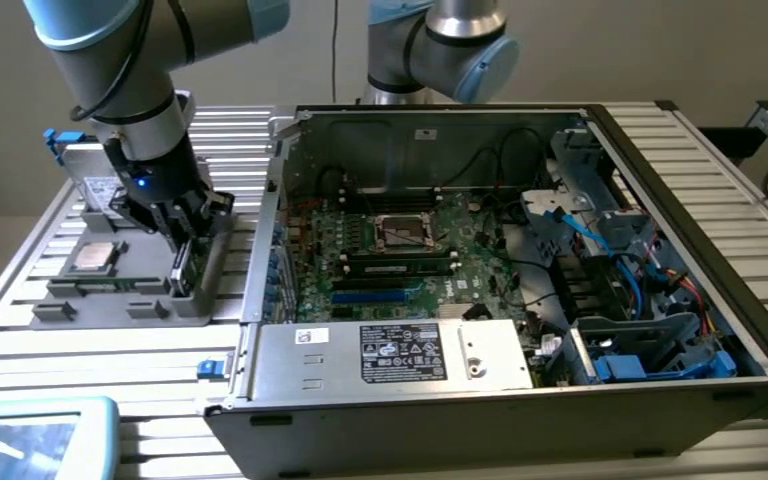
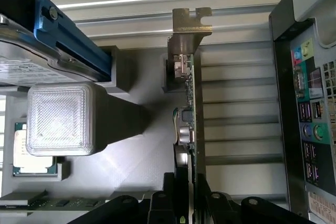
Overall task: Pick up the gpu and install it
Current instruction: 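Pick up the gpu and move the gpu toward the slot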
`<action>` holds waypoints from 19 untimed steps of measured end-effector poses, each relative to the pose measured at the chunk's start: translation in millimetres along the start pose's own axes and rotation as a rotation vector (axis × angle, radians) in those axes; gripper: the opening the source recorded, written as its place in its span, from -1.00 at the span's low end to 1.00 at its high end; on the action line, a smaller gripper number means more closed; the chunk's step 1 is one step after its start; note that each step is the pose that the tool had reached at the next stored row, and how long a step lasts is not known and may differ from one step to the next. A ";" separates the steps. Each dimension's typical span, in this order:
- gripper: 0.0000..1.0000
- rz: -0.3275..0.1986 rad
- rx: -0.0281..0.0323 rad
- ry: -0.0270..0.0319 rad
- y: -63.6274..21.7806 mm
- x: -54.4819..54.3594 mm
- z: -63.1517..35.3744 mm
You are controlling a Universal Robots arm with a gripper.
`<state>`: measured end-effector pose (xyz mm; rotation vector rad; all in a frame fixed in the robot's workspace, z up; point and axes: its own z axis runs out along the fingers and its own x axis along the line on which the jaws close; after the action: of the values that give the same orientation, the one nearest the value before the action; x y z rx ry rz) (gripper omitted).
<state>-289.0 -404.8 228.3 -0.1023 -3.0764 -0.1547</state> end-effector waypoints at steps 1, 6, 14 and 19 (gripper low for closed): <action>-0.46 0.000 0.0000 0.0000 0.0 0.0 0.0; -0.46 0.000 -0.0011 -0.0006 0.2 0.0 -1.6; -0.46 0.000 -0.0066 0.0004 3.0 1.9 -30.2; -0.46 0.000 -0.0081 0.0006 5.0 3.3 -51.7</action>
<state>-289.0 -404.9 280.3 -0.1018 -3.0754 -0.1673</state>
